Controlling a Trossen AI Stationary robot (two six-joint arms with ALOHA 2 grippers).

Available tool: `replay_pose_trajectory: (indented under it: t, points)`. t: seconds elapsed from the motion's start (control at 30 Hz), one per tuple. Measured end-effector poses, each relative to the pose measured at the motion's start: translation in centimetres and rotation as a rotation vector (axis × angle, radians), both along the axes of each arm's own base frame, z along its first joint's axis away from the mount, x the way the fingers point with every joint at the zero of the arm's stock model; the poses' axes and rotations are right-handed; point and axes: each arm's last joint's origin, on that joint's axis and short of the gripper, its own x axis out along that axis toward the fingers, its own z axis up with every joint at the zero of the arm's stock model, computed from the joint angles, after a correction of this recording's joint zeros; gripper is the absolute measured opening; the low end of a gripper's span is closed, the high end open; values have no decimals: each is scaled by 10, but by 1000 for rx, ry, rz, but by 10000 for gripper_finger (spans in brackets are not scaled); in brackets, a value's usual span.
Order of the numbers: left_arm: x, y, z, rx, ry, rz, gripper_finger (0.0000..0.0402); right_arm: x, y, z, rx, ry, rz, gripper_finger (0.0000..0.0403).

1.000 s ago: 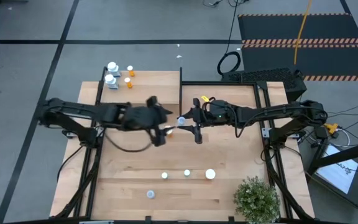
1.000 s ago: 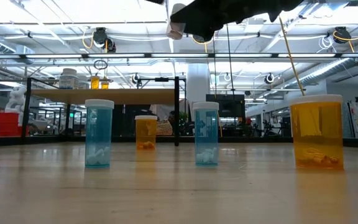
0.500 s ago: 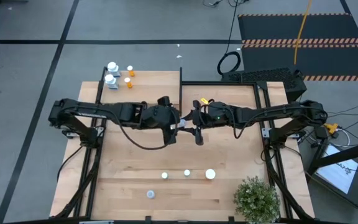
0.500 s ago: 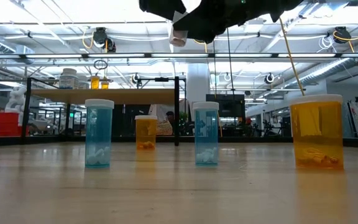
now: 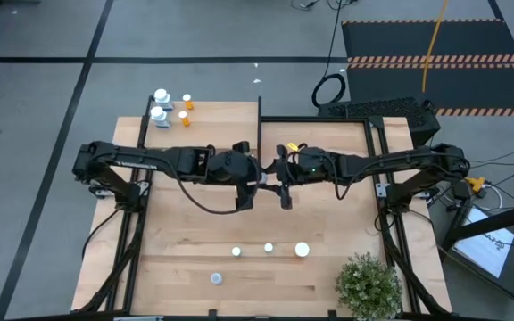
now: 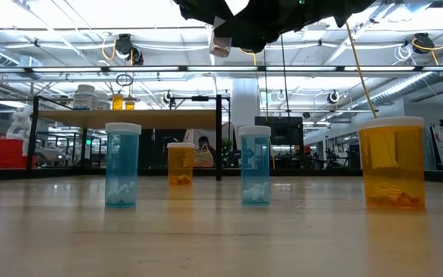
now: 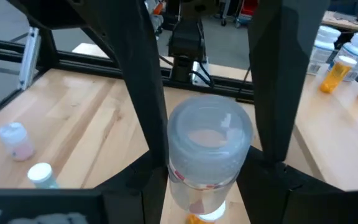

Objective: Pick and place medicine bottles onto shelf by color
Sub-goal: Put the top transparent pill bottle on the shelf

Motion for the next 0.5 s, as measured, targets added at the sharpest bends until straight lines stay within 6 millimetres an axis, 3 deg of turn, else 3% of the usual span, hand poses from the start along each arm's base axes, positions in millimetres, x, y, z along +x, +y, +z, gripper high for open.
replay_pose_trajectory:
  t: [0.5]
  points:
    - [2, -1, -2, 7, 10, -27, 147, 0, 0, 0, 4, 0, -1, 163]
